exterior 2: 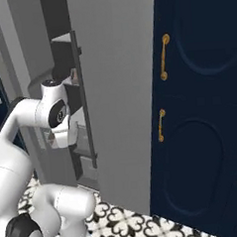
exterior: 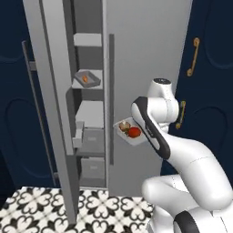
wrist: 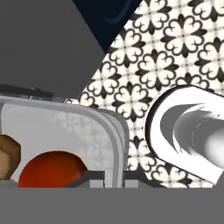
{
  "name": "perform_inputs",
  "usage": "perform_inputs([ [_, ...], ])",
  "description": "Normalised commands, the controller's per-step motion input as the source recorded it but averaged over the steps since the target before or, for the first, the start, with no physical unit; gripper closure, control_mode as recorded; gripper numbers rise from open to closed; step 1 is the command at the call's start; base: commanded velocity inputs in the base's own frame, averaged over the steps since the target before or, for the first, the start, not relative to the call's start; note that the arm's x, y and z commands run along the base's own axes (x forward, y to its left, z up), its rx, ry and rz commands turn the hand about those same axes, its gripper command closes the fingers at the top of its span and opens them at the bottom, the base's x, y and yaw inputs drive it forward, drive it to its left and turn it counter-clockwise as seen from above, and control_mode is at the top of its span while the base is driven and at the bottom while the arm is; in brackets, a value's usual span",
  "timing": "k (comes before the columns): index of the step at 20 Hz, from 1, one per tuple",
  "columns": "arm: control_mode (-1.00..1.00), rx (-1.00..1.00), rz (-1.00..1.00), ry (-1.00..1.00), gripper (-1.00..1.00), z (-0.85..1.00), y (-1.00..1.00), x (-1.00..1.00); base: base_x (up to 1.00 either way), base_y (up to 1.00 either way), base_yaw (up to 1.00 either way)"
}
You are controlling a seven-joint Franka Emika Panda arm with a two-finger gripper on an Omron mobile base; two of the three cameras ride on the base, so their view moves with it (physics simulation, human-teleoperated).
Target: Take the meat container that has the chicken drumstick and place it on the second highest rack of the freezer. Then take the vegetable container that has the tomato and mushroom and place it on the highest rack of the freezer.
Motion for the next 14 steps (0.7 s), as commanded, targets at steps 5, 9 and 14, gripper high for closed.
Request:
perform_inputs([
  [5, 1.0, 0.0, 0.0, 0.0, 1.0, 0.0, 0.0, 0.0, 0.85, -0.01, 0.34],
  [9, 1.0, 0.0, 0.0, 0.0, 1.0, 0.0, 0.0, 0.0, 0.27, 0.0, 0.18],
  [14, 1.0, 0.0, 0.0, 0.0, 1.0, 0.0, 0.0, 0.0, 0.19, 0.08, 0.07],
])
